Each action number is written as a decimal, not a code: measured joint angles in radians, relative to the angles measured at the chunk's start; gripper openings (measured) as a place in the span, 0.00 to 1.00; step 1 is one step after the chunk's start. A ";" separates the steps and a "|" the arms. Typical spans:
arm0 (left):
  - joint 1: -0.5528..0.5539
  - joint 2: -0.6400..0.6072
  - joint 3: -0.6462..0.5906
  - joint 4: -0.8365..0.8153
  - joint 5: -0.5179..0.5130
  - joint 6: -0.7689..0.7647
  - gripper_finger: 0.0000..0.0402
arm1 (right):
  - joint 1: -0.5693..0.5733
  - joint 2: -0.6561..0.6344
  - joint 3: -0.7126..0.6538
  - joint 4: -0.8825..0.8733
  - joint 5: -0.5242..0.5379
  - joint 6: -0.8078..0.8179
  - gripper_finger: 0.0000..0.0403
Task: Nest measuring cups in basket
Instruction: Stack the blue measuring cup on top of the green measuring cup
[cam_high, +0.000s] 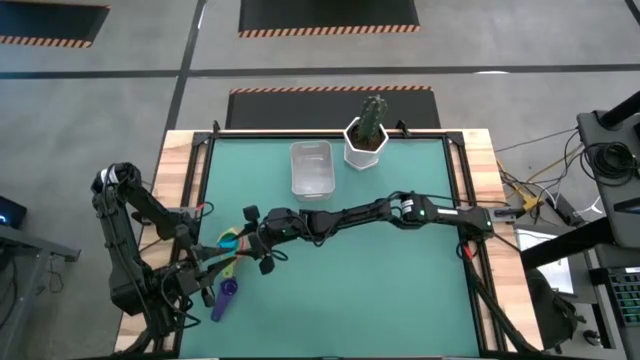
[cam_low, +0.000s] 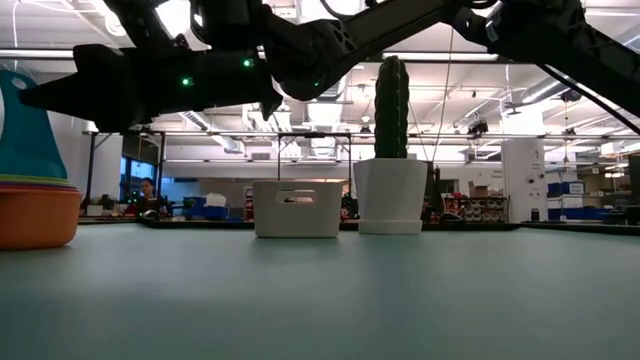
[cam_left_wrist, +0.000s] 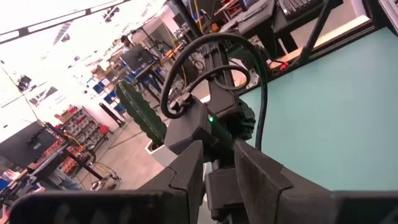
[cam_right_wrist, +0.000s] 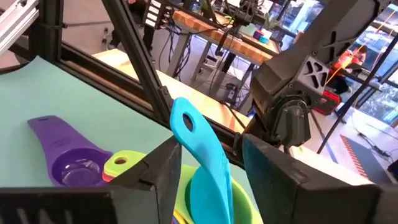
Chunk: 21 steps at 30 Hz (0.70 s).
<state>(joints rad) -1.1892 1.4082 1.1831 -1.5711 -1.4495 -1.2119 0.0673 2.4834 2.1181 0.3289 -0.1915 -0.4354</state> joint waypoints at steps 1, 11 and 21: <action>0.000 0.000 0.000 0.000 0.000 0.002 0.19 | 0.000 0.004 0.000 0.011 0.000 0.005 0.40; 0.000 0.000 0.000 0.000 -0.010 0.025 0.19 | 0.005 0.081 0.000 0.190 0.009 0.045 0.41; 0.000 0.000 0.000 0.000 -0.011 0.026 0.19 | 0.005 0.088 0.000 0.232 0.009 -0.021 0.24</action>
<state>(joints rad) -1.1892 1.4082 1.1831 -1.5709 -1.4601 -1.1858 0.0723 2.5710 2.1181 0.5606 -0.1825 -0.4568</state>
